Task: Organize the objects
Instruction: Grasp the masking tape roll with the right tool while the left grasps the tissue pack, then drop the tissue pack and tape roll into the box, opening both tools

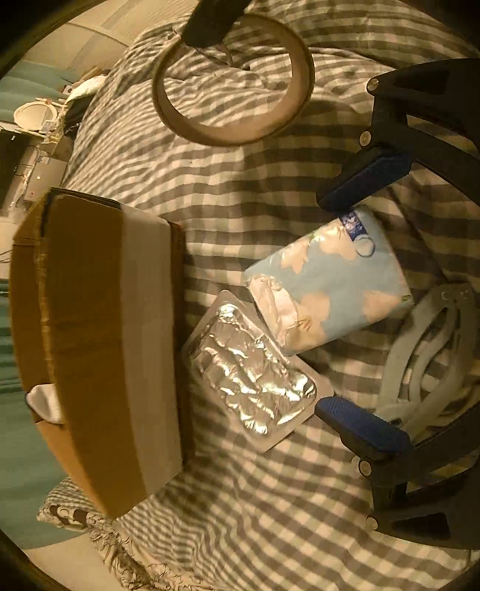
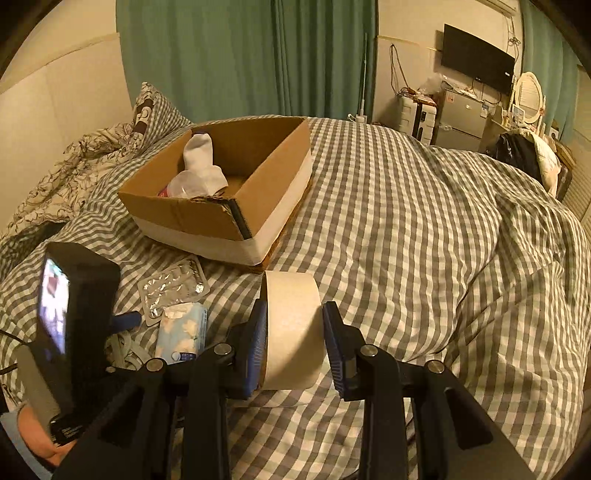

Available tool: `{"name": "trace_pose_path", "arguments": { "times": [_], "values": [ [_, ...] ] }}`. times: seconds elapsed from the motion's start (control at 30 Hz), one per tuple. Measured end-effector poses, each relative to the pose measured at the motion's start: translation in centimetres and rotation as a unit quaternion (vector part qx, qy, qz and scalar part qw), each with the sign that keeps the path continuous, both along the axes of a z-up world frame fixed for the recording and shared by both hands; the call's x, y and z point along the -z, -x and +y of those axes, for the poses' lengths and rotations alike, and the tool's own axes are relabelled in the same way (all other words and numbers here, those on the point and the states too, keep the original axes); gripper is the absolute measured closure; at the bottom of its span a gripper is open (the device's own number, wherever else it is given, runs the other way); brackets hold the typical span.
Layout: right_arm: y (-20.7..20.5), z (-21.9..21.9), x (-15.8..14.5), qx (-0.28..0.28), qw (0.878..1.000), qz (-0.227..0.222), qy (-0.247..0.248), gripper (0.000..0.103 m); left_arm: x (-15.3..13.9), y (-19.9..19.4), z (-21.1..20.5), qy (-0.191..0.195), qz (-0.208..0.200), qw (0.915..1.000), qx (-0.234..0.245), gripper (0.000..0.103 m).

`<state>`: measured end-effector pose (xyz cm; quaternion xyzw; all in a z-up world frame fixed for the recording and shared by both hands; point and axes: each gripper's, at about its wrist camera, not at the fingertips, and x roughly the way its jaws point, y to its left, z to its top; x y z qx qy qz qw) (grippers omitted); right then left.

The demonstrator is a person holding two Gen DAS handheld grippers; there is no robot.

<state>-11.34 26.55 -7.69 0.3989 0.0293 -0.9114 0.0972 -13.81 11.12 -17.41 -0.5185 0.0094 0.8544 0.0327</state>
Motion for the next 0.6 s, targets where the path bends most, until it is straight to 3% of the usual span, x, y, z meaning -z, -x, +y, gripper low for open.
{"name": "trace_pose_path", "arguments": {
  "times": [0.03,0.1,0.13,0.17,0.33,0.6],
  "values": [
    [0.0,0.0,0.0,0.0,1.0,0.0,0.0,0.073,0.1,0.0,-0.1,-0.008,-0.003,1.0,0.001,0.002],
    [-0.1,-0.1,0.1,0.001,1.0,-0.001,0.0,0.073,0.2,-0.2,-0.5,-0.031,-0.009,0.9995,0.005,0.018],
    [-0.1,-0.1,0.1,0.001,1.0,-0.001,-0.001,0.073,0.2,-0.3,-0.7,-0.042,-0.013,0.999,0.011,0.032],
    [-0.2,-0.3,0.0,0.001,1.0,0.0,-0.003,0.073,-0.1,-0.5,-0.8,-0.047,-0.015,0.9987,0.015,0.035],
    [-1.0,-0.9,-1.3,-0.004,1.0,0.013,-0.011,0.073,-3.1,-1.7,-1.8,-0.054,0.018,0.9981,0.026,0.036],
    [-1.5,-2.5,-7.2,-0.024,0.997,0.073,-0.015,0.073,-12.2,-1.0,-5.1,-0.053,0.111,0.9919,0.032,0.036]
  ]
}}
